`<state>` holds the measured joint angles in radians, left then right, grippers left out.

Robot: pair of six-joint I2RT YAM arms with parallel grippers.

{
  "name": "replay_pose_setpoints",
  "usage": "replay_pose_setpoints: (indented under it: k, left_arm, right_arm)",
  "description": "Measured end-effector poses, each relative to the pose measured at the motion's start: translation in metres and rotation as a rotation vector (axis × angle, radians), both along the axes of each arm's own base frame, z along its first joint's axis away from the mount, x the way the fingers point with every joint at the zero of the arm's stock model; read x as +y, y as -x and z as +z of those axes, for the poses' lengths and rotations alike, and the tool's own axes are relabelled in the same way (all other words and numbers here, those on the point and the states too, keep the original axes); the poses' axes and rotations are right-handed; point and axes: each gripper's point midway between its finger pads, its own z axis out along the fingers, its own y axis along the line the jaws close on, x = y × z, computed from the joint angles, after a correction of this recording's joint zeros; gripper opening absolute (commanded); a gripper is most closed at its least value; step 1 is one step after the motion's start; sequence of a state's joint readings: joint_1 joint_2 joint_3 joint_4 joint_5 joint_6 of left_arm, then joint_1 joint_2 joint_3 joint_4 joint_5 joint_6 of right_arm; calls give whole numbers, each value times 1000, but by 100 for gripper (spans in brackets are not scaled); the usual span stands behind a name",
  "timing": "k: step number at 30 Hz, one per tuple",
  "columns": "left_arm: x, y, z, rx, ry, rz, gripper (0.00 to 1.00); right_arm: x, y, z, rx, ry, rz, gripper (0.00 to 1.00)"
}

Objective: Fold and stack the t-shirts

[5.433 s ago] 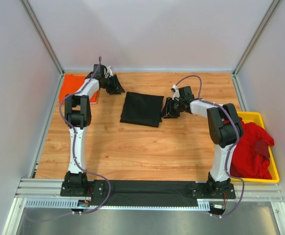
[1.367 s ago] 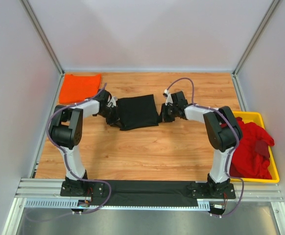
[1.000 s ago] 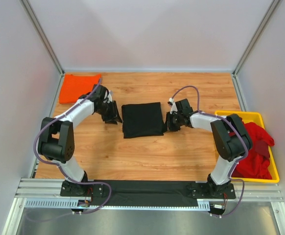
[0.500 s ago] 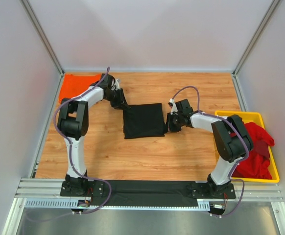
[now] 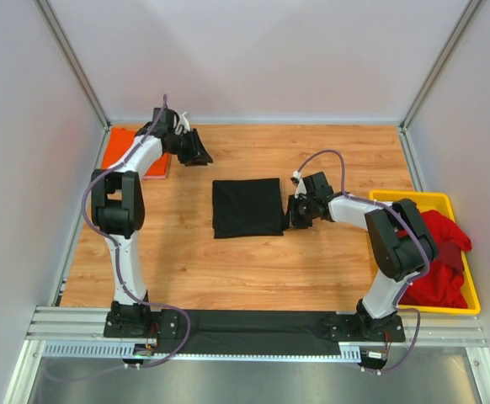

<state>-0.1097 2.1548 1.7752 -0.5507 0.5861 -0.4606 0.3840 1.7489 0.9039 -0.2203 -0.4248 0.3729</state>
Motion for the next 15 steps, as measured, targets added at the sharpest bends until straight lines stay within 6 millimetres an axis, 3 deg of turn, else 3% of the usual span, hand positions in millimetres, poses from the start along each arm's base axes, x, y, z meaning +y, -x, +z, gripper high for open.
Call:
replay_pose_setpoints:
  k: [4, 10, 15]
  left_arm:
    - [-6, 26, 1, 21, 20, -26, 38]
    - [-14, 71, -38, 145, 15, -58, 38]
    - [-34, 75, -37, 136, 54, -113, 37]
  right_arm:
    - [0, 0, 0, 1, 0, -2, 1]
    - [-1, 0, 0, 1, 3, -4, 1]
    - [-1, 1, 0, 3, 3, -6, 1]
